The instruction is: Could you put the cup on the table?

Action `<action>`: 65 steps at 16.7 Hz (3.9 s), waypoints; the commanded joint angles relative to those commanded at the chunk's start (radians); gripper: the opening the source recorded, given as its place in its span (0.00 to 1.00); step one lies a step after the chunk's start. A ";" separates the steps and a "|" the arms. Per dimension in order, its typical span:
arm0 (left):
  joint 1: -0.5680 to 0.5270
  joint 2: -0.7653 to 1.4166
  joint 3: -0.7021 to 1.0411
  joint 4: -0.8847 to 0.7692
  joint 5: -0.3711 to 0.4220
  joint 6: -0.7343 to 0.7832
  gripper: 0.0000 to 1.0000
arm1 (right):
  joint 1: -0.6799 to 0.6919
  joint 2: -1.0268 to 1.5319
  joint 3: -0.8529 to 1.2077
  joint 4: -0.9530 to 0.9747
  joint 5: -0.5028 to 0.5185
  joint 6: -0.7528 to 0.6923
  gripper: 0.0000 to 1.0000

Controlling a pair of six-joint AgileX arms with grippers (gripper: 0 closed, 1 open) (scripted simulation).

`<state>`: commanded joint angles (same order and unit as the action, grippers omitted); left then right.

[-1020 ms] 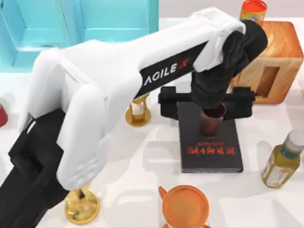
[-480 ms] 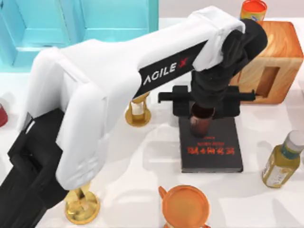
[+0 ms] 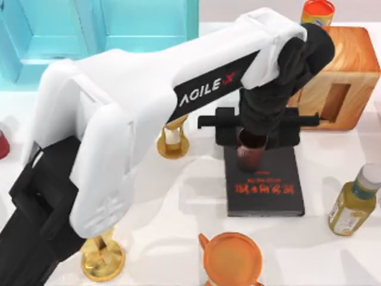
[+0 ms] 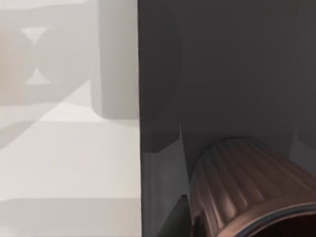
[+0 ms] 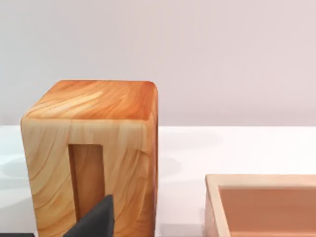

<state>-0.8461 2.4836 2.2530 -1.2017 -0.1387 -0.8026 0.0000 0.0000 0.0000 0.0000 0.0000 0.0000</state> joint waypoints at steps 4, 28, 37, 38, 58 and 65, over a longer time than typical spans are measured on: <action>0.000 0.000 0.000 0.000 0.000 0.000 0.00 | 0.000 0.000 0.000 0.000 0.000 0.000 1.00; 0.145 -0.274 -0.052 -0.042 0.086 0.285 0.00 | 0.000 0.000 0.000 0.000 0.000 0.000 1.00; 0.552 -0.732 -0.754 0.106 0.127 0.607 0.00 | 0.000 0.000 0.000 0.000 0.000 0.000 1.00; 0.599 -0.773 -0.810 0.110 0.123 0.636 0.00 | 0.000 0.000 0.000 0.000 0.000 0.000 1.00; 0.710 -0.798 -1.108 0.372 0.120 0.693 0.00 | 0.000 0.000 0.000 0.000 0.000 0.000 1.00; 0.710 -0.798 -1.108 0.372 0.120 0.693 0.45 | 0.000 0.000 0.000 0.000 0.000 0.000 1.00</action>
<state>-0.1357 1.6855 1.1447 -0.8302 -0.0188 -0.1091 0.0000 0.0000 0.0000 0.0000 0.0000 0.0000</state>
